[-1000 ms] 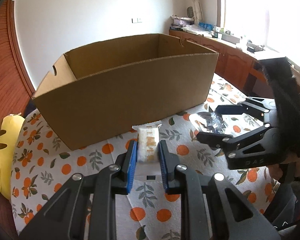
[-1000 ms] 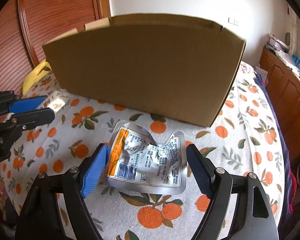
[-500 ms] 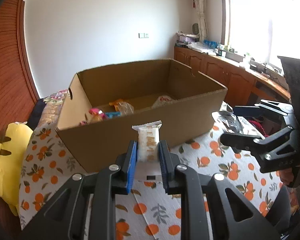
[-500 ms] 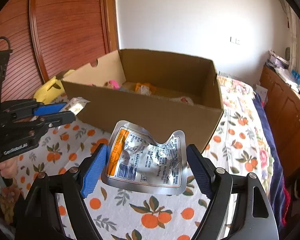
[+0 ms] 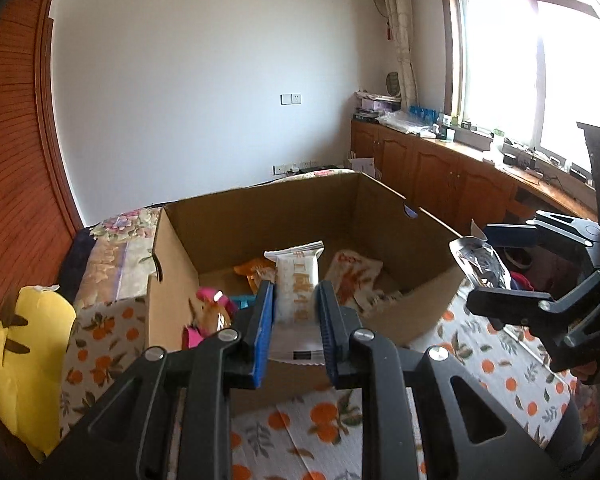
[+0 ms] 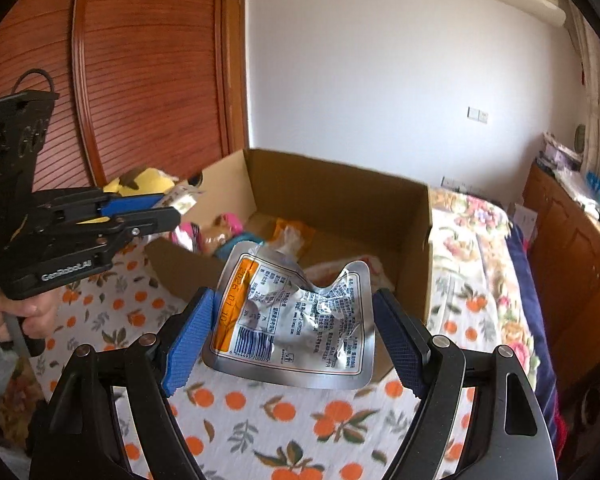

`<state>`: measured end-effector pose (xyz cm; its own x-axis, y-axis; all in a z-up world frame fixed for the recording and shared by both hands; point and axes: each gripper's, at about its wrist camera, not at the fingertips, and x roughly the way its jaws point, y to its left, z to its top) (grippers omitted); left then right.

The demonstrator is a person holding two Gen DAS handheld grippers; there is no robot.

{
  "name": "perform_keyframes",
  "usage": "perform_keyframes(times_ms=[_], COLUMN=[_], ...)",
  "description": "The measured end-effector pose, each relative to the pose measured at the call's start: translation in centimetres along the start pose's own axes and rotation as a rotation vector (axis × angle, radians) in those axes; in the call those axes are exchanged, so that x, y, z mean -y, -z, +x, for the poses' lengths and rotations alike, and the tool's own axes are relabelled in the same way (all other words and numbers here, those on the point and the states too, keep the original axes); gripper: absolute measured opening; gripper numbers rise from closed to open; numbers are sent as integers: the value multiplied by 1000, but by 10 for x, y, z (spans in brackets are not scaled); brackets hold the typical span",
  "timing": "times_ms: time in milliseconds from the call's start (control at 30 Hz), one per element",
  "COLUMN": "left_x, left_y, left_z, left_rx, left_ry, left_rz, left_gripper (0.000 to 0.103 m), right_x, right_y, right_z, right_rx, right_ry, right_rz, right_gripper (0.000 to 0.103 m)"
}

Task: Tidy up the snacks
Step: 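Lift both held snacks and carry them over the cardboard box, then open the left tool to drop the snack bar while the right tool lowers the silver pouch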

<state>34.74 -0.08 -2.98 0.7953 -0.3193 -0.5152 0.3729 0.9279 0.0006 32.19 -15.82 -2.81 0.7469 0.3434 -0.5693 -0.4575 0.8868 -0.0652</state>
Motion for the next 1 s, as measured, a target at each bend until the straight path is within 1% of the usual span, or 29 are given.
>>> perform_keyframes(times_ms=[133,300,433,667,900,1000], left_x=[-11,-23,-29,-31,-31,-36], left_y=[-12,-14,-9,2,11,13], left_z=[13,32,48,69,80,82], left_rx=[12,4,-18,-49,-65,-62], left_ry=[-1,-8,-12,-3,9,30], left_rz=[-8,-23,-37,-59,-70,-96], left_gripper=[19,19,20,20,20,23], right_x=[0,-1,2,10,16,14], right_y=[-13,-25,-29,-25,-22,-23], right_z=[9,25,40,62,75,78], right_rx=[14,25,17,-9,-24,-24], right_ry=[-2,-9,-16,-23,-28,-29], right_rz=[-15,-36,-42,-23,-9,-9], right_gripper=[82,82,82,82,82,82])
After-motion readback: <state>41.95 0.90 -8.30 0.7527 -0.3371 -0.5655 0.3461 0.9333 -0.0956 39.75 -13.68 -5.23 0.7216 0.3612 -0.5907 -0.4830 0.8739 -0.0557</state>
